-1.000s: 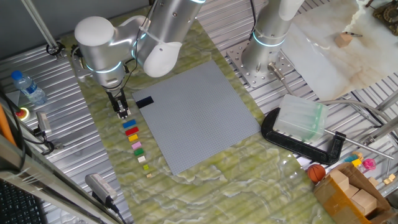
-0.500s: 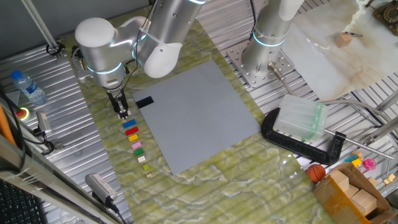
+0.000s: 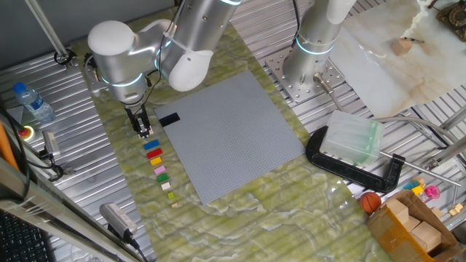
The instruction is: Build with small Lego blocks
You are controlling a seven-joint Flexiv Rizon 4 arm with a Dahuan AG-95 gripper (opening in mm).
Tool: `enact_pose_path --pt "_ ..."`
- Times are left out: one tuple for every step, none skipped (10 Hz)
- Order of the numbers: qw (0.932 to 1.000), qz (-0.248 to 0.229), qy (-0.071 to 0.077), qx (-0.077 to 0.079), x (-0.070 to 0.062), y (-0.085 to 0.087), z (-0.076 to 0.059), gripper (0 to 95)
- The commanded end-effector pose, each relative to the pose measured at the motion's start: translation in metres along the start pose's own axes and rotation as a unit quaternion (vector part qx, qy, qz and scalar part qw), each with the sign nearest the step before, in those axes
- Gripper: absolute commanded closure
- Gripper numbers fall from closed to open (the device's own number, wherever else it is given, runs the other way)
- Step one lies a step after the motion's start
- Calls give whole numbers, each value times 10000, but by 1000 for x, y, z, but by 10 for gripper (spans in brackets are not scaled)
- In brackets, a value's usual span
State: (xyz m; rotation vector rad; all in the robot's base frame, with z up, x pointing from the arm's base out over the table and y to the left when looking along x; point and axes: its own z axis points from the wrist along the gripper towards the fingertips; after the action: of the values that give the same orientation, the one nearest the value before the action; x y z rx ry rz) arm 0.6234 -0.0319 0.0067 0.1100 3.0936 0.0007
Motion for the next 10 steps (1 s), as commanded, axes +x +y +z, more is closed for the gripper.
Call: enact_pose_path --pt "10000 6 6 3 0 0 0 760" --pt "10000 7 5 5 0 0 -1 760" --pt "10000 13 12 9 0 2 -6 760" --pt "10000 23 34 23 1 3 -11 950" --pt "9999 41 94 45 1 4 -16 950" --pt "9999 50 132 54 3 5 -21 950" --pt "9998 40 171 77 5 5 -24 950" --pt "9997 -4 230 86 9 2 -28 950" --pt "9996 -63 245 87 13 -1 -31 950" --pt "9995 -149 250 74 23 -7 -36 950"
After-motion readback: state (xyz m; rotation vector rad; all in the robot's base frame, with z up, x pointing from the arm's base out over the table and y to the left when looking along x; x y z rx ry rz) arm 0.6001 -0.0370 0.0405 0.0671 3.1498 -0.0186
